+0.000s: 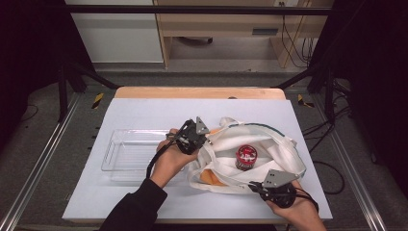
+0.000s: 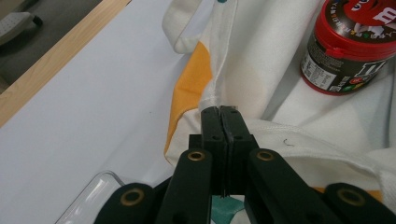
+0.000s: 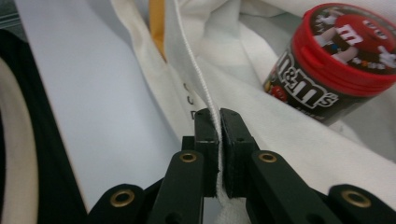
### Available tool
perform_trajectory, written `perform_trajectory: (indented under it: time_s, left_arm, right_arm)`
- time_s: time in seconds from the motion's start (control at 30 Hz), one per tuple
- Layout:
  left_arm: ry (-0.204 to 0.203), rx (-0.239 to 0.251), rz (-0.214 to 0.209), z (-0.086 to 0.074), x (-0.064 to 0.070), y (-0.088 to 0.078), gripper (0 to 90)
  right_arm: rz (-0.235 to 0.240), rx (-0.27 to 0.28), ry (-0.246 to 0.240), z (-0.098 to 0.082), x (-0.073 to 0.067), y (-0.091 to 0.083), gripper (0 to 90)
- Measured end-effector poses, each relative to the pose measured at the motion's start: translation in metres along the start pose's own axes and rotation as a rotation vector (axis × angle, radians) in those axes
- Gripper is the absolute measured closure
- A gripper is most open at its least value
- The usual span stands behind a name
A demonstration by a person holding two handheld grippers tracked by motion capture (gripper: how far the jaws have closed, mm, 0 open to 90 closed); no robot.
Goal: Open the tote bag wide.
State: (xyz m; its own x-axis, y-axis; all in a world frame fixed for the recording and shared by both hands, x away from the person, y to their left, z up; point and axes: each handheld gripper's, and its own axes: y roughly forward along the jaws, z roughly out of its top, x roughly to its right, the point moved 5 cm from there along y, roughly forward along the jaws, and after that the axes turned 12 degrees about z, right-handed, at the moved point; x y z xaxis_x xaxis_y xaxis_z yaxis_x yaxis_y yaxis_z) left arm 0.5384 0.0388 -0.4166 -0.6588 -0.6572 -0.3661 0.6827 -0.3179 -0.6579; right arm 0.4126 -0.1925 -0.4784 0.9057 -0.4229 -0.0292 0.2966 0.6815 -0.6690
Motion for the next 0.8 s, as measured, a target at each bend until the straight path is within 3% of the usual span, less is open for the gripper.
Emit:
perform_trajectory:
  time_s: [0.23,0.4,0.63,0.8]
  left_arm:
    - [0.002,-0.016,-0.007,0.000,0.000,0.003,89.2]
    - [0.027,0.008,-0.002,0.008,0.002,-0.001,85.6]
    - [0.050,0.063,-0.003,0.031,0.007,-0.003,68.5]
    - [0.072,0.086,-0.014,0.051,0.015,0.010,58.1]
  right_arm:
    - [0.033,-0.031,0.001,-0.007,-0.007,0.003,87.4]
    - [0.037,-0.026,0.013,-0.009,-0.005,0.004,87.2]
    - [0.041,-0.012,0.026,-0.009,-0.004,0.005,86.7]
    - [0.039,-0.007,0.024,-0.009,-0.004,0.004,82.7]
